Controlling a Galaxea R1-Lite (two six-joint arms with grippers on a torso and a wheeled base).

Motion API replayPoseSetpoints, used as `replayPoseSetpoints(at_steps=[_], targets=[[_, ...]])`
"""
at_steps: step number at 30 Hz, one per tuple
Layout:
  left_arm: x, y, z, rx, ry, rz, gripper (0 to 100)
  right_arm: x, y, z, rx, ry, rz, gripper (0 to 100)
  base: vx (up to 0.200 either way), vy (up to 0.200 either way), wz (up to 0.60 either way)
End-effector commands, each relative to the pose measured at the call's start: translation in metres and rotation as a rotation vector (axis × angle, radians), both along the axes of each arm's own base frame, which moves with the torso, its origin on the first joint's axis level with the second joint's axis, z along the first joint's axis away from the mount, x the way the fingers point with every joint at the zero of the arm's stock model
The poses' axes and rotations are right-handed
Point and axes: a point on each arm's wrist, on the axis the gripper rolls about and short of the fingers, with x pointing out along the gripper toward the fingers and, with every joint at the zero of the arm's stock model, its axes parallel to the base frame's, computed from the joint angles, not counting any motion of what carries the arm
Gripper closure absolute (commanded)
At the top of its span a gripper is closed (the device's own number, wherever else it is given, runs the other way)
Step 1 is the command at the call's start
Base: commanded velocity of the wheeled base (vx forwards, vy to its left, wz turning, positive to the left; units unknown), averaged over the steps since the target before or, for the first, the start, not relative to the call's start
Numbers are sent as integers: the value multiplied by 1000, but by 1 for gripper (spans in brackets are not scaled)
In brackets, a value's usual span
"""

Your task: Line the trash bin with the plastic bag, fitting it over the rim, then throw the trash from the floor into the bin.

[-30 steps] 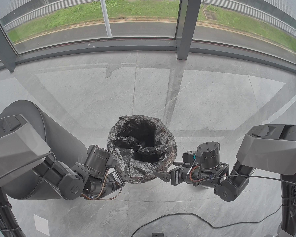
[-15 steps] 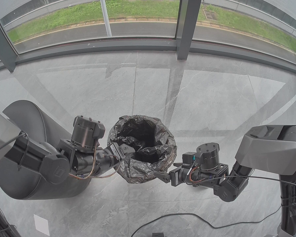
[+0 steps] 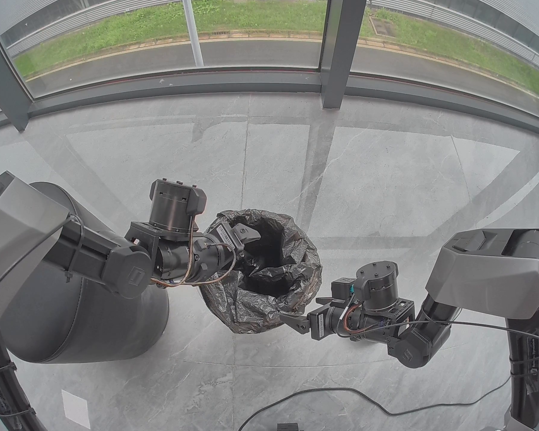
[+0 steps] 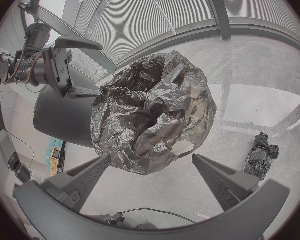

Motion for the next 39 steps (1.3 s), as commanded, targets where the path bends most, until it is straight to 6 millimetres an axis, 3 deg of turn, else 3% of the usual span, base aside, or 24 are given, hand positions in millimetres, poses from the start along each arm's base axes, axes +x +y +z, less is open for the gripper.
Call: replayPoseSetpoints(at_steps=[1,6,12,33,39], targets=[[17,-6,-12,5,6,7,0,0,1,-4,-4,7,0,0,0,0,0],[39,2,-24,18,6,50,0,0,0,-5,-11,4,-10,0,0,0,0],[47,6,-27,15,4,62,0,0,0,-7,-13,8,-10,0,0,0,0],[45,9,-26,-2,15,49,0,0,1,-10,-18,14,-6,0,0,0,0],[51,9,-42,-38,69,23,0,-1,2,-10,-18,14,-5,0,0,0,0]])
